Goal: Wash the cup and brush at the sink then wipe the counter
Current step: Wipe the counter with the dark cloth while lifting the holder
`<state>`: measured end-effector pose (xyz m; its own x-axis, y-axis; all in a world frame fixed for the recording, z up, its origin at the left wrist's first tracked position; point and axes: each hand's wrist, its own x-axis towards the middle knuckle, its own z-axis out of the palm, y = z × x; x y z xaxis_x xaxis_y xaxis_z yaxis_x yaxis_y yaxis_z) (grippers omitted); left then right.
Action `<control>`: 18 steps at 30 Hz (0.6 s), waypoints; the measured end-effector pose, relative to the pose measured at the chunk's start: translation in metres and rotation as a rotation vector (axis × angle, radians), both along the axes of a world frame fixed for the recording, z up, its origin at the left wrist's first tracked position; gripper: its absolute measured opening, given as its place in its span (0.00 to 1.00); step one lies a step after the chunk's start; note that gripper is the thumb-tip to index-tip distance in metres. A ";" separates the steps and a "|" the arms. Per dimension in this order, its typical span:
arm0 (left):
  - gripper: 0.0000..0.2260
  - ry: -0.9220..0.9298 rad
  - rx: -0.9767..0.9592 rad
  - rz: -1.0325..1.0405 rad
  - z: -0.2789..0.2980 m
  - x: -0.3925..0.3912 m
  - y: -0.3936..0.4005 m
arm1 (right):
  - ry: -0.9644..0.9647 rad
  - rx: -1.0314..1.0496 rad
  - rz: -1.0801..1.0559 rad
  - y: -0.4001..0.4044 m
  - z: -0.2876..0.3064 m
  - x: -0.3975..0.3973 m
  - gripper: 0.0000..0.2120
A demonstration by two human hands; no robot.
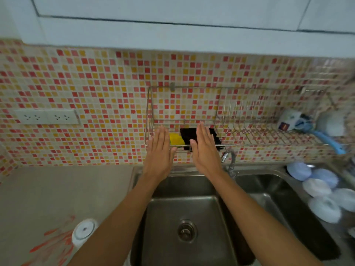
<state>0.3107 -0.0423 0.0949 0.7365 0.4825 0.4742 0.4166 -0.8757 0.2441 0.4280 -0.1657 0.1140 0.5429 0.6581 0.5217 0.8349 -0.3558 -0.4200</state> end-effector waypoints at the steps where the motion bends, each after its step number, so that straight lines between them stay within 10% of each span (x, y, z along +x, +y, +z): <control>1: 0.28 0.026 0.015 0.017 0.004 0.009 0.002 | 0.009 -0.028 -0.015 0.006 0.006 0.013 0.28; 13: 0.34 0.149 0.063 0.154 -0.013 0.037 0.026 | 0.472 -0.663 -0.097 0.069 0.003 0.104 0.61; 18: 0.34 0.175 0.035 0.148 -0.012 0.037 0.027 | 0.350 -0.760 -0.062 0.073 0.002 0.111 0.36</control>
